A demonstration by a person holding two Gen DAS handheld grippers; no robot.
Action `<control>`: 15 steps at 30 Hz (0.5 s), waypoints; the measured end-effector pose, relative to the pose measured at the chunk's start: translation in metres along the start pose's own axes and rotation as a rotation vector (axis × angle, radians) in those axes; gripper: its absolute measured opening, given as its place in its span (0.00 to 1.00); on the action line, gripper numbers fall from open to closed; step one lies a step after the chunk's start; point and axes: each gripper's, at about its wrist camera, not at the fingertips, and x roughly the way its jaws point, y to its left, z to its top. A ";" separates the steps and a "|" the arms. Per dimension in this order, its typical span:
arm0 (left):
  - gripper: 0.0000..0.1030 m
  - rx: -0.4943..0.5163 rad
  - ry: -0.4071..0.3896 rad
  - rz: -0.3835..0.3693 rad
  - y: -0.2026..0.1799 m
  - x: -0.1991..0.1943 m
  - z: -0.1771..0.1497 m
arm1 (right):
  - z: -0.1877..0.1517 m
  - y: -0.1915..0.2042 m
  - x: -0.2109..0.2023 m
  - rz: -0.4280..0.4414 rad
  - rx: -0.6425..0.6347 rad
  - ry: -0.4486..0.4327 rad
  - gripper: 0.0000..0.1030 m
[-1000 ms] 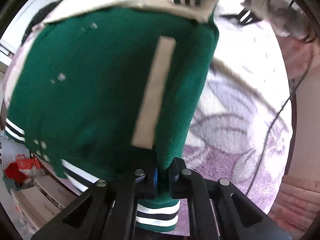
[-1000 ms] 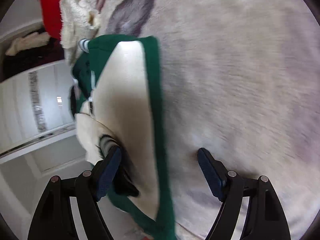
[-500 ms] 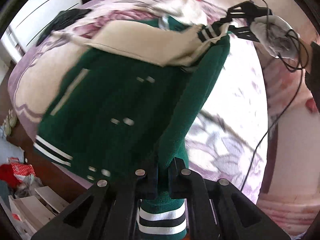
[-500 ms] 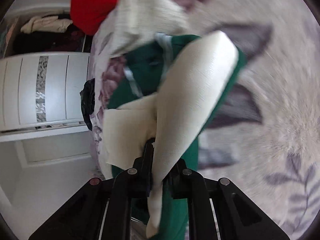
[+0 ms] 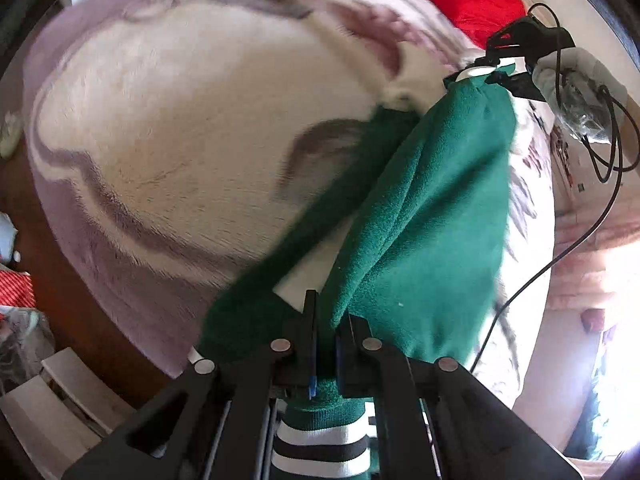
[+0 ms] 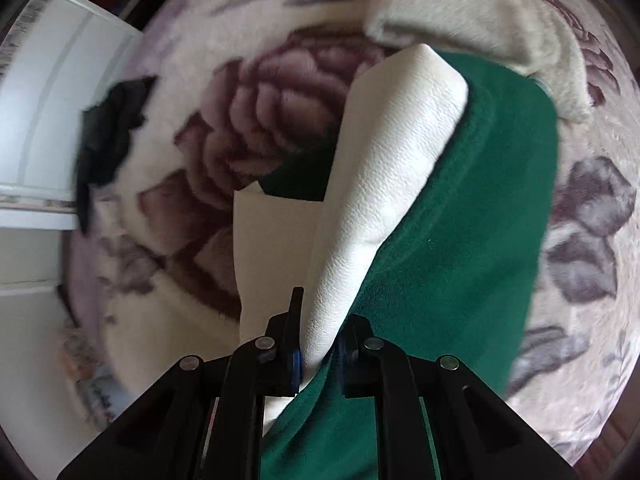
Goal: Fold large clothes
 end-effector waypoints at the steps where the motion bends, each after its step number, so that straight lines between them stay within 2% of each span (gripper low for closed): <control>1: 0.05 -0.016 0.016 -0.024 0.007 0.006 0.004 | 0.001 0.012 0.011 -0.025 -0.004 0.006 0.12; 3: 0.11 -0.078 0.073 -0.110 0.025 0.017 0.009 | 0.005 0.019 0.040 -0.053 0.019 0.035 0.16; 5: 0.19 -0.156 0.092 -0.195 0.041 0.011 0.008 | 0.005 0.016 0.052 -0.020 0.029 0.060 0.37; 6: 0.27 -0.179 0.080 -0.211 0.046 0.003 0.004 | 0.003 0.014 0.049 0.039 0.022 0.065 0.44; 7: 0.37 -0.199 0.057 -0.192 0.051 -0.007 -0.002 | -0.001 0.013 0.046 0.103 -0.002 0.085 0.51; 8: 0.43 -0.224 0.033 -0.183 0.058 -0.017 -0.007 | -0.008 0.009 0.040 0.158 -0.024 0.111 0.54; 9: 0.54 -0.259 0.011 -0.177 0.064 -0.027 -0.016 | -0.018 0.003 0.032 0.212 -0.038 0.133 0.55; 11: 0.56 -0.326 -0.011 -0.162 0.071 -0.039 -0.034 | -0.043 -0.015 0.015 0.283 -0.061 0.170 0.63; 13: 0.56 -0.371 0.013 -0.163 0.073 -0.039 -0.050 | -0.077 -0.039 -0.001 0.317 -0.076 0.194 0.65; 15: 0.56 -0.364 0.039 -0.159 0.059 -0.029 -0.061 | -0.121 -0.071 -0.009 0.327 -0.075 0.220 0.65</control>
